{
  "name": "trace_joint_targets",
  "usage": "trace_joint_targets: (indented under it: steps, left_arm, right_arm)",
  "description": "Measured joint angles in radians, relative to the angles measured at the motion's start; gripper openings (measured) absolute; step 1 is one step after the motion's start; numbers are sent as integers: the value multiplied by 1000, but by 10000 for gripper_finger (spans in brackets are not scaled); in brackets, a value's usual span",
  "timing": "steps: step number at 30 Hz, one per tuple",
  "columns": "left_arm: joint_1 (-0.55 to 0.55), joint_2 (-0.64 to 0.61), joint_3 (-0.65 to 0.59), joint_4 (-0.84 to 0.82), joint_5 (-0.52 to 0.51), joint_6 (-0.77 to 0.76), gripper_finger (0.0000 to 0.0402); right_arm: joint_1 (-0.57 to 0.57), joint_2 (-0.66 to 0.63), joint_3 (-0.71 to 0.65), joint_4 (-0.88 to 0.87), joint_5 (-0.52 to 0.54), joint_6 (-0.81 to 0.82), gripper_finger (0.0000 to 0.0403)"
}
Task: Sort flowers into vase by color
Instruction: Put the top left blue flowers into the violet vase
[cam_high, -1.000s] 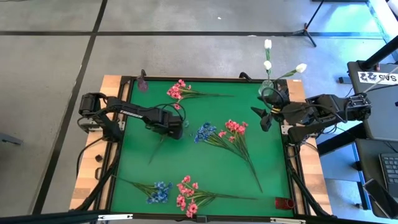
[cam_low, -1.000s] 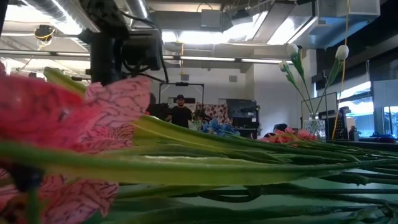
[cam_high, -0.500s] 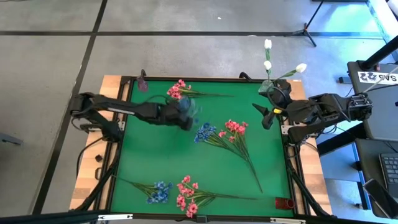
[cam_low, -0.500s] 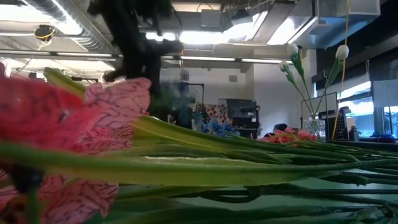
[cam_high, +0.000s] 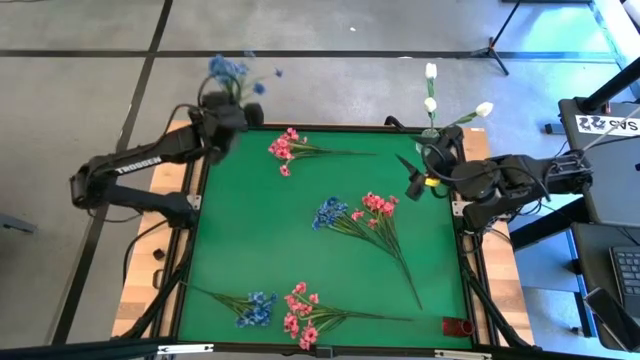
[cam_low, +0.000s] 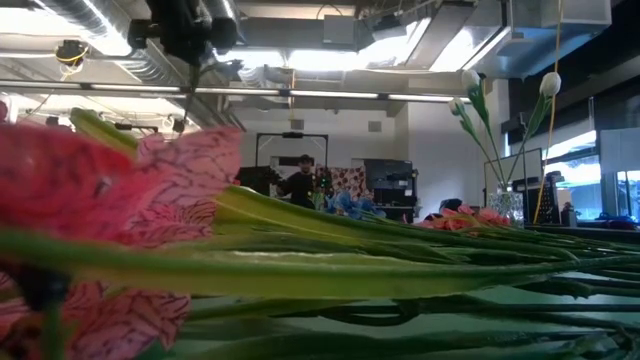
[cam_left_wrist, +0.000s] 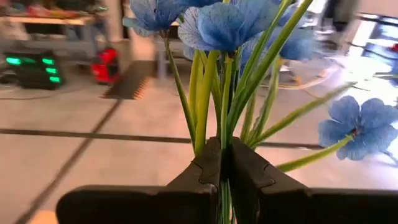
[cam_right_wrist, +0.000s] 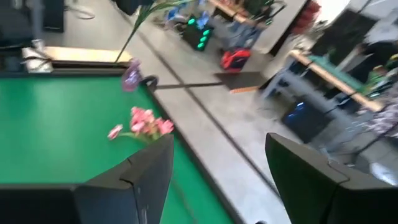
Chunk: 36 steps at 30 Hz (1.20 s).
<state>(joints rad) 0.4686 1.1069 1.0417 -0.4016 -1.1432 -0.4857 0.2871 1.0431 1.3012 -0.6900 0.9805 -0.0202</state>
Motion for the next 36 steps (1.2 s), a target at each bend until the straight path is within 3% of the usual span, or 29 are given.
trace_joint_targets:
  steps: [3,9,14,21,24,29,33,36]
  left_arm:
    - [113,14,-36,167,87,129,12]
    - [267,15,-160,579,465,410,12]
    - [328,-57,-164,731,703,519,13]
    - [395,-112,-166,583,674,521,12]
    - [393,-113,-166,575,692,433,8]
    - [393,-114,-271,782,621,470,9]
    - [391,-121,-408,949,591,447,9]
    - [348,-126,-456,960,495,496,9]
  right_arm:
    - [0,28,0,106,35,-73,253]
    - [-28,65,-1,225,46,-114,253]
    - [-65,66,-1,327,26,-110,253]
    - [-199,57,-1,359,-92,-171,253]
    - [-285,59,-1,385,-190,-244,253]
    - [-377,58,-1,475,-326,-264,253]
    - [-386,58,-1,480,-346,-265,253]
    - [-385,58,-1,479,-346,-227,253]
